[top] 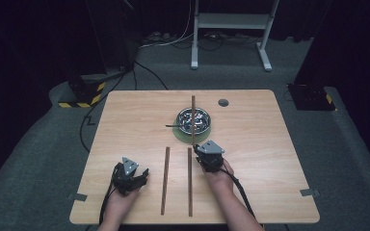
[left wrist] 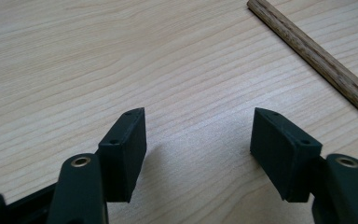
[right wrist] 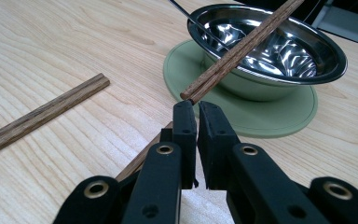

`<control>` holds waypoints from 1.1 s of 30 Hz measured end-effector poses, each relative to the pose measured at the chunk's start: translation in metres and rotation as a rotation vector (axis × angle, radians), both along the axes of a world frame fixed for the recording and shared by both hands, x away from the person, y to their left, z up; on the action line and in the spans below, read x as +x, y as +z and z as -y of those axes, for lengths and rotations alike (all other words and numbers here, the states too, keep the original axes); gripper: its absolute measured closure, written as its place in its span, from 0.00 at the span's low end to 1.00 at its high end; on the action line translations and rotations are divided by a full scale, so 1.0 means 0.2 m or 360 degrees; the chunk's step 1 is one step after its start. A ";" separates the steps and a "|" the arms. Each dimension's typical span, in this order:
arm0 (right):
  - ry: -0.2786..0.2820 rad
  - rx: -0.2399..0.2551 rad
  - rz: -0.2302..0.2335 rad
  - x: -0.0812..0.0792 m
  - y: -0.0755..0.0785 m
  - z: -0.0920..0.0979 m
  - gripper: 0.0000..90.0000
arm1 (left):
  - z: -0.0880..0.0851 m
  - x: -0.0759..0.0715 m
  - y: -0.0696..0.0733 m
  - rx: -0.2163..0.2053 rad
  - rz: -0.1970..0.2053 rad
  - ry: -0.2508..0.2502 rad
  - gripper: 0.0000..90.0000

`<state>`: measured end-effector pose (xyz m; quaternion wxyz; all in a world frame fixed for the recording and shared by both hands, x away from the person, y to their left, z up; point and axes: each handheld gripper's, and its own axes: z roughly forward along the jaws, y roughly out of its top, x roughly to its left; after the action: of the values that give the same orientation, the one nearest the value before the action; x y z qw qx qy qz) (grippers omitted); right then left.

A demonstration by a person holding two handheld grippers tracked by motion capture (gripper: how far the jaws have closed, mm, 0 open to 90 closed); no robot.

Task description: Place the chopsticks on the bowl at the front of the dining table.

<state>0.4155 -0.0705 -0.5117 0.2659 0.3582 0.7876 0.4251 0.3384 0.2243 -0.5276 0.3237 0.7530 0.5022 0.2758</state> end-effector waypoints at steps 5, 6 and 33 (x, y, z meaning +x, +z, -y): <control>0.0006 0.0006 -0.0007 0.00 0.00 0.00 0.94 | 0.00 0.00 0.00 -0.0001 0.0000 0.0002 0.40; 0.0013 -0.0002 -0.0005 0.00 0.00 0.00 0.94 | 0.00 0.00 0.00 0.0000 0.0000 0.0001 0.40; -0.0004 0.0018 -0.0049 -0.02 -0.01 0.02 0.74 | 0.00 0.00 0.00 0.0003 -0.0005 -0.0015 0.40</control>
<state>0.4123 -0.0738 -0.5127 0.2523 0.3670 0.7888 0.4236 0.3382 0.2244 -0.5274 0.3236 0.7561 0.4989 0.2734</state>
